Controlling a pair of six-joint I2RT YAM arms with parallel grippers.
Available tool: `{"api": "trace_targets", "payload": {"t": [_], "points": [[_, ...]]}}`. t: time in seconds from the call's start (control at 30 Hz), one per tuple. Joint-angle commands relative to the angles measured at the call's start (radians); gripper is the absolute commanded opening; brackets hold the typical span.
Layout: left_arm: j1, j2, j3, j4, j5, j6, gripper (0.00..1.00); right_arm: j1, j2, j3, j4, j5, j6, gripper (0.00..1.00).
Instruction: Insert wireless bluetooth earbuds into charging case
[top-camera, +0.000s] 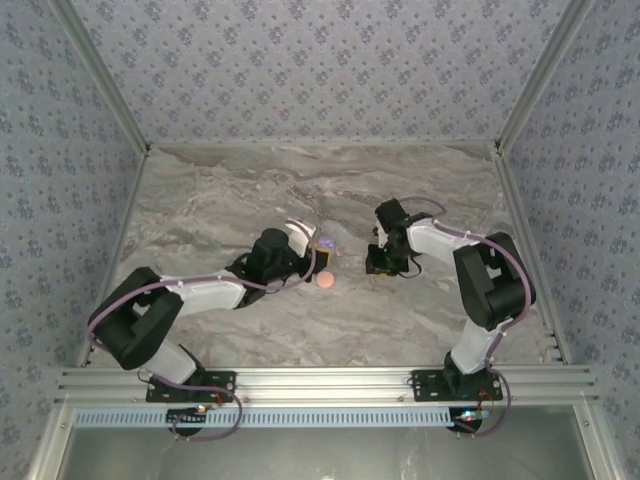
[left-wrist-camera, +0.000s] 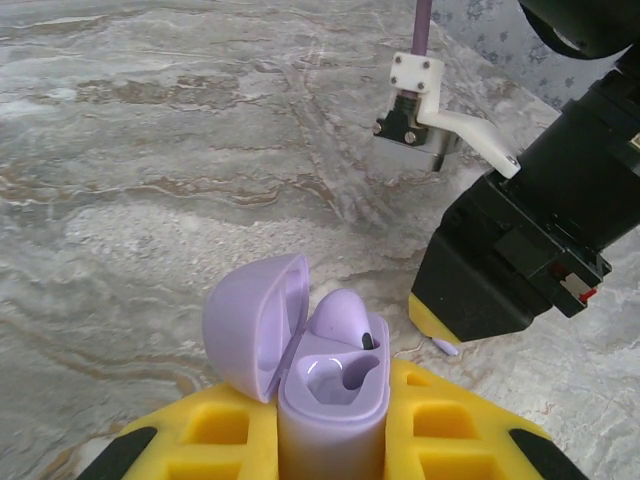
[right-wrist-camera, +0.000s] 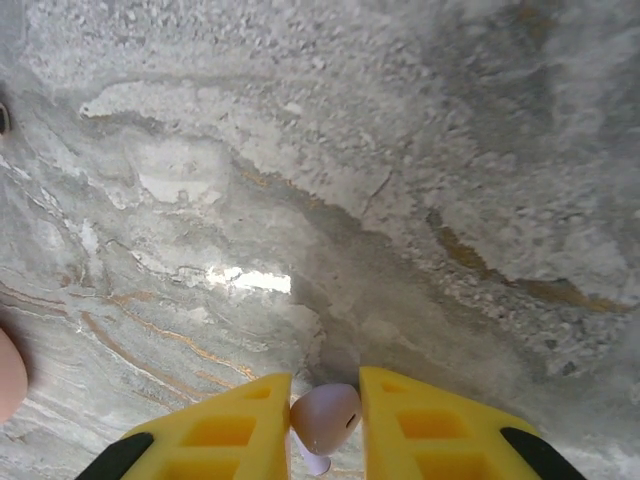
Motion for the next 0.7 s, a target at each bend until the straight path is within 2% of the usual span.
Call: {"api": "trace_targets", "payload": {"t": [0.0,0.37,0.67], "points": [[-0.018,0.036,-0.002,0.131,0.024,-0.014,0.11,-0.024,-0.057,-0.039,0.069,-0.024,0.022,0.22],[-0.047,0.109,0.005,0.19,0.023,-0.03,0.11,-0.07,-0.227,-0.129,0.215,-0.096,0.04,0.22],[-0.059,0.133,0.006,0.255,0.03,-0.041,0.11,-0.076,-0.355,-0.128,0.32,-0.178,0.056,0.23]]}}
